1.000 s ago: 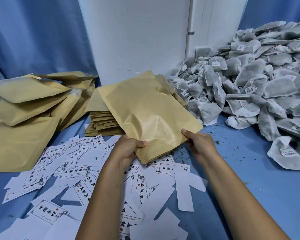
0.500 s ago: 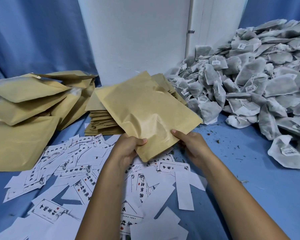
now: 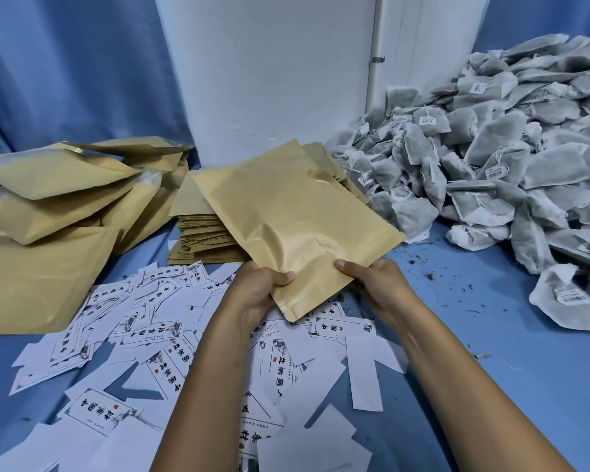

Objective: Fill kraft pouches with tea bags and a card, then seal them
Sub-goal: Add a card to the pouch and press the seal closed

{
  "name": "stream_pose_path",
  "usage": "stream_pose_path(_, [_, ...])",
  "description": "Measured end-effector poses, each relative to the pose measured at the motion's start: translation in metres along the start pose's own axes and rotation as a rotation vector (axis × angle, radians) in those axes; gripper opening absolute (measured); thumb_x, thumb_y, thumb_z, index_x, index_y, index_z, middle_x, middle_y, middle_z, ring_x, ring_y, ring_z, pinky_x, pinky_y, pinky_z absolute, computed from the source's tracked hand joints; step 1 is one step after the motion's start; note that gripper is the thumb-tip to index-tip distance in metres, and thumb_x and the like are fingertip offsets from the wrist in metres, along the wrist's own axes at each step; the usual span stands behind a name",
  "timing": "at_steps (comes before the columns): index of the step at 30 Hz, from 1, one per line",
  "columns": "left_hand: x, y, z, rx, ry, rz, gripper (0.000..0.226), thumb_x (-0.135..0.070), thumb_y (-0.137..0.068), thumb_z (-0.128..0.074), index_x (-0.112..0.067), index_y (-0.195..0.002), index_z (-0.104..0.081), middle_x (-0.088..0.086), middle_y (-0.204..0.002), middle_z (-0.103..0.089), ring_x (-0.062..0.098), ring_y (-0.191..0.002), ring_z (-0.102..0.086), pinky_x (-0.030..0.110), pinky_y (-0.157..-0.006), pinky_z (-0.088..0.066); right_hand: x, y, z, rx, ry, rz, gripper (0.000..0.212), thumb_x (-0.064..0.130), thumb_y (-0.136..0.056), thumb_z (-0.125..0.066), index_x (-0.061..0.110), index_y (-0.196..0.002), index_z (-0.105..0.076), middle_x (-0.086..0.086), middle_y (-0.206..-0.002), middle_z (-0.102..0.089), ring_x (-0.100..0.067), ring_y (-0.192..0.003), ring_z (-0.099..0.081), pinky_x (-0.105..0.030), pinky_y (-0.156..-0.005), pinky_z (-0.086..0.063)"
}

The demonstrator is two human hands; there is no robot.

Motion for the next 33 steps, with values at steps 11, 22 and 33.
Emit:
stream_pose_path(11, [0.000, 0.001, -0.001, -0.004, 0.044, -0.021, 0.034, 0.019, -0.080, -0.056, -0.009, -0.099, -0.060, 0.006, -0.095, -0.070, 0.019, -0.085, -0.067, 0.026, -0.058, -0.055, -0.006, 0.002, -0.007, 0.139, -0.019, 0.002, 0.009, 0.004, -0.080, -0.071, 0.002, -0.088, -0.068, -0.008, -0.093, -0.075, -0.015, -0.081, -0.072, -0.018, -0.064, -0.054])
stream_pose_path(22, [0.000, 0.005, -0.010, -0.006, 0.087, -0.083, 0.029, 0.017, -0.082, -0.055, -0.006, -0.098, -0.061, 0.009, -0.093, -0.071, 0.019, -0.078, -0.069, 0.027, -0.062, -0.057, -0.017, 0.005, -0.018, 0.281, 0.000, 0.009, 0.024, 0.001, -0.079, -0.070, 0.001, -0.103, -0.066, -0.013, -0.104, -0.072, -0.025, -0.099, -0.069, -0.027, -0.079, -0.055])
stream_pose_path(33, [0.003, 0.003, -0.014, -0.008, 0.156, -0.102, 0.029, 0.015, -0.083, -0.056, -0.001, -0.107, -0.059, 0.012, -0.091, -0.072, 0.022, -0.077, -0.072, 0.030, -0.060, -0.057, -0.022, 0.011, -0.027, 0.336, 0.056, 0.028, 0.027, 0.001, -0.076, -0.074, 0.003, -0.102, -0.067, -0.009, -0.095, -0.074, -0.019, -0.086, -0.071, -0.022, -0.071, -0.054])
Point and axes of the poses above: each hand's wrist, its own y-axis away from the middle knuckle, its own z-axis out of the back of the hand, x = y × z, the point moved 1 cm from there along -y, towards the middle knuckle
